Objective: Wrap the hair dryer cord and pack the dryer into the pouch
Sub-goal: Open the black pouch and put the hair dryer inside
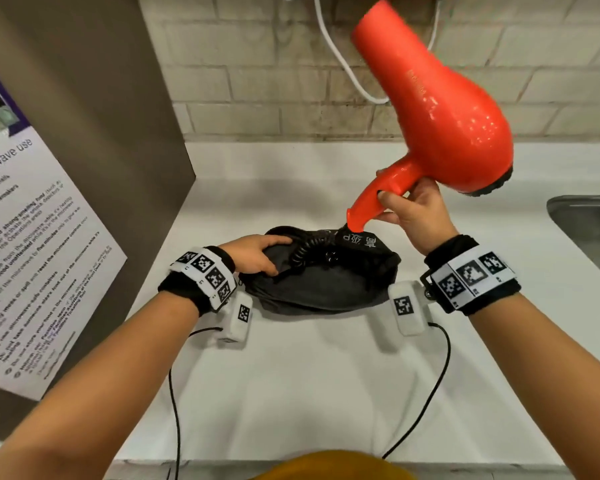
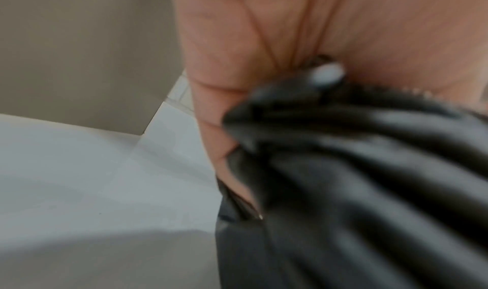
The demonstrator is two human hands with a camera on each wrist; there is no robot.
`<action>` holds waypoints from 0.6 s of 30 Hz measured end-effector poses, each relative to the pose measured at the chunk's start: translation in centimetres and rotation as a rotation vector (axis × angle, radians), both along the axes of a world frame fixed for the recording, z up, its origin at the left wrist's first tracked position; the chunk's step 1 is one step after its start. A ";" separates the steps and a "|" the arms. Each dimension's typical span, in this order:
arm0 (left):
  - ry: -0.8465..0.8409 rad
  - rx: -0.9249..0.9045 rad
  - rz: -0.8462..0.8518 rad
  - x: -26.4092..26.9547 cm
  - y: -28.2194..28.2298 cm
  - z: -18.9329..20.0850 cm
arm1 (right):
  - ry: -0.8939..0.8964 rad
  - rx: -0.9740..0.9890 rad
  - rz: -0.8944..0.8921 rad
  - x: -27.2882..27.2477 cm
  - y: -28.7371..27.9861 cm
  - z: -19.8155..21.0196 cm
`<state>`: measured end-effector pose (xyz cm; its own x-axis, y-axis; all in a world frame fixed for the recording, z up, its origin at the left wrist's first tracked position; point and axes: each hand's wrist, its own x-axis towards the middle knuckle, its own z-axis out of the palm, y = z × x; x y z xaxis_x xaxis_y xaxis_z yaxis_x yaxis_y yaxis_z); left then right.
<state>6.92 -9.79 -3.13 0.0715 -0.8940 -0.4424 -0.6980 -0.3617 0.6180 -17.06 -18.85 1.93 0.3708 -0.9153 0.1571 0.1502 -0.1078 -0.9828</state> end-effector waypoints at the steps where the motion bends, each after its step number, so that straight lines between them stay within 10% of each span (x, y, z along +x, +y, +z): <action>1: -0.016 0.009 -0.013 -0.2 -0.1 0.1 | 0.053 -0.015 0.007 -0.2 -0.2 -0.3; 13: 0.437 0.050 0.067 -2.8 0.1 1.6 | 0.550 -0.179 0.249 -3.6 -0.6 -2.3; 18: 0.051 -0.040 0.054 -2.2 0.5 1.7 | 0.706 -0.226 0.213 -3.8 -0.6 -3.5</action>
<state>4.71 -9.34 -1.40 0.0986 -0.9065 -0.4106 -0.6452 -0.3724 0.6671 -20.91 -19.42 -1.53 0.6169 -0.7870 -0.0079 -0.4646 -0.3561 -0.8108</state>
